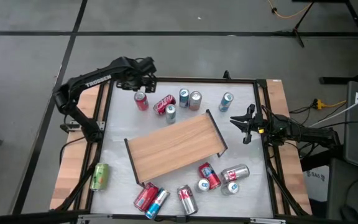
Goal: Place canned beverage on shelf
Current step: Put the red soda can on the shelf
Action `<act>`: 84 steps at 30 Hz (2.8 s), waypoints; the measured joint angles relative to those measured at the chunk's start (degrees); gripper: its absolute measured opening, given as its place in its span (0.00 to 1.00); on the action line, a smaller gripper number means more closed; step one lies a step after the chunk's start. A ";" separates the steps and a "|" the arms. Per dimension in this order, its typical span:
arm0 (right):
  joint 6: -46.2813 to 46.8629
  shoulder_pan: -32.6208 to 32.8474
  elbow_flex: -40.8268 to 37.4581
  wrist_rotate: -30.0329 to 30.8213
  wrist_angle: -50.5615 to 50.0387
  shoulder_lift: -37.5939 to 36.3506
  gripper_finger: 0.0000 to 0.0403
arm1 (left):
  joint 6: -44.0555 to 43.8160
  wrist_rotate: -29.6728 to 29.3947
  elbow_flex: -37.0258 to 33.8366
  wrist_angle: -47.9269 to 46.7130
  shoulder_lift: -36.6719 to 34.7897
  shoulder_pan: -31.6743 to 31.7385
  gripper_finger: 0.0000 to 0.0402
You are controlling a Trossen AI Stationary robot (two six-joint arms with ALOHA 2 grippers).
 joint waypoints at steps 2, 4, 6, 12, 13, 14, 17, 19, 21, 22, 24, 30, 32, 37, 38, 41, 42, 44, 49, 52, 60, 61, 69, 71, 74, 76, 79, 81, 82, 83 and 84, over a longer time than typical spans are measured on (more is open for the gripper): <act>0.00 0.00 0.00 0.00 0.00 0.00 0.14 | -0.02 0.02 0.00 0.00 0.52 0.00 0.84; 0.00 0.00 0.00 0.00 0.00 0.00 0.14 | 0.00 0.02 0.00 -0.04 1.11 0.00 0.84; 0.00 -0.01 0.00 0.00 -0.02 0.00 0.14 | -0.03 0.49 0.00 -0.14 1.57 0.00 0.84; 0.00 0.00 0.00 -0.01 -0.02 0.00 0.14 | -0.04 1.53 0.00 -0.22 3.31 0.00 0.84; 0.00 -0.02 0.00 0.00 -0.02 0.00 0.14 | -0.05 1.64 -0.11 -0.16 3.46 0.00 0.84; 0.00 0.00 0.00 0.00 -0.02 0.00 0.14 | -0.07 1.68 -0.37 -0.09 3.62 0.00 0.84; 0.00 -0.01 0.00 -0.01 -0.03 0.00 0.14 | -0.20 3.13 -1.85 -0.09 3.69 0.00 0.84; 0.00 0.00 0.00 0.00 -0.04 0.00 0.14 | -0.44 3.71 -2.97 -0.09 3.69 0.00 0.84; 0.00 0.00 0.00 0.00 -0.04 0.00 0.14 | -0.46 4.27 -4.12 0.16 3.69 0.00 0.84; 0.00 0.00 0.00 0.00 -0.04 0.00 0.14 | -0.46 4.35 -4.66 0.49 3.69 0.00 0.84; 0.00 0.00 0.00 0.00 -0.04 0.00 0.14 | -0.48 4.57 -5.64 1.74 3.69 -0.02 0.84; -0.32 0.00 0.00 0.00 -0.05 0.00 0.14 | -0.46 4.36 -7.01 4.75 3.69 0.01 0.84; -0.35 -0.01 0.00 0.00 -0.04 0.00 0.14 | -0.46 4.39 -7.37 5.51 3.69 0.00 0.84; -0.36 0.00 0.00 0.00 -0.05 0.00 0.14 | -0.46 4.57 -9.18 7.93 3.69 0.00 0.84; -0.37 0.00 0.00 0.00 -0.07 0.00 0.14 | -0.46 4.57 -9.81 8.39 3.69 0.00 0.84; -0.37 0.00 0.00 0.00 -0.07 0.00 0.14 | -0.46 4.61 -11.33 9.78 3.69 -0.02 0.84; -0.37 0.00 0.00 0.00 -0.07 0.00 0.14 | -0.46 4.61 -11.73 10.16 3.69 -0.02 0.84; -0.37 0.00 0.00 0.00 -0.07 0.00 0.14 | -0.47 4.34 -12.32 10.89 3.69 -0.02 0.84; -0.37 0.00 0.00 0.00 -0.07 0.02 0.14 | -0.46 2.75 -12.98 13.19 3.69 -0.02 0.84; -0.39 0.00 0.00 0.00 -0.07 0.00 0.14 | -0.44 1.37 -12.98 13.62 3.69 -0.02 0.84; -0.39 -0.01 0.00 0.00 -0.07 0.01 0.14 | -0.02 1.08 -12.97 13.68 3.69 -0.26 0.74; -0.39 0.00 0.00 0.00 -0.07 0.00 0.14 | 0.00 1.06 -12.96 13.66 3.66 -0.26 0.72; -0.39 -0.01 0.00 0.00 -0.07 0.00 0.14 | 3.12 2.88 -12.96 13.64 3.49 -0.26 0.69; -0.39 -0.02 0.00 0.00 -0.07 0.02 0.14 | 4.42 3.98 -12.96 13.55 3.08 -0.26 0.69; -0.39 -0.01 0.00 0.00 -0.07 0.01 0.14 | 7.14 4.91 -11.46 11.15 2.97 -0.66 0.69; -0.40 0.00 0.00 0.02 -0.07 0.02 0.14 | 9.31 4.83 -9.30 9.25 2.96 -0.85 0.69; -0.39 0.00 0.00 0.02 -0.07 0.00 0.14 | 13.18 4.31 -5.85 6.02 2.92 -1.66 0.69; -0.41 -0.01 0.00 0.02 -0.07 0.01 0.14 | 14.04 4.27 -3.28 4.50 2.92 -2.44 0.69; -0.42 0.00 0.00 0.02 -0.07 0.00 0.14 | 14.94 4.39 -1.82 3.81 2.92 -2.87 0.69; -0.39 -0.01 0.00 0.02 -0.07 0.02 0.14 | 15.96 4.52 -0.22 2.75 2.92 -3.29 0.69; -0.42 -0.01 0.00 0.02 -0.07 0.02 0.14 | 16.84 4.48 1.43 1.38 2.92 -3.70 0.69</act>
